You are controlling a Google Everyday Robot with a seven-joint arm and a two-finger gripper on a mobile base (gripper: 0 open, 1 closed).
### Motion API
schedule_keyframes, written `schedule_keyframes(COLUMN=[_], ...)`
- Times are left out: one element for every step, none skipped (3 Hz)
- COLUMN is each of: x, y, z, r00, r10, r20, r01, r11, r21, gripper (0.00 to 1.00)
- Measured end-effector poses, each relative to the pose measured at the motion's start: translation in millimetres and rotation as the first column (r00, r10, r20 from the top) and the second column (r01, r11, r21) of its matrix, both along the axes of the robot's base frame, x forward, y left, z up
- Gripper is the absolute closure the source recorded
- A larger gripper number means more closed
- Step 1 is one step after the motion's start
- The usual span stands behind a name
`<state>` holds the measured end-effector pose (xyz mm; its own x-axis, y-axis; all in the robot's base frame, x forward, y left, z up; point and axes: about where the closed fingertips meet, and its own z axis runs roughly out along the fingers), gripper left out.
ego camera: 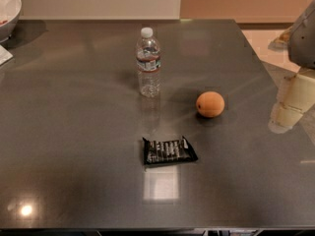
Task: Move water bottle near orange
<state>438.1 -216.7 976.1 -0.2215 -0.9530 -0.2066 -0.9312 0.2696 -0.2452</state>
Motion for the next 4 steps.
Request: schedule_keyframes(x=[0.0, 1.3, 23.6, 55.7], y=[0.0, 0.7, 11.8, 23.8], z=[0.0, 0.0, -0.2, -4.0], r00=[1.0000, 1.0000, 0.9995, 0.9989], r10=[0.000, 0.001, 0.026, 0.024], r20=[0.000, 0.001, 0.019, 0.039], r01=[0.000, -0.001, -0.026, -0.026], r11=[1.000, 1.000, 1.000, 0.999], r21=[0.000, 0.000, 0.008, 0.046], gripper=[0.00, 0.00, 0.00, 0.00])
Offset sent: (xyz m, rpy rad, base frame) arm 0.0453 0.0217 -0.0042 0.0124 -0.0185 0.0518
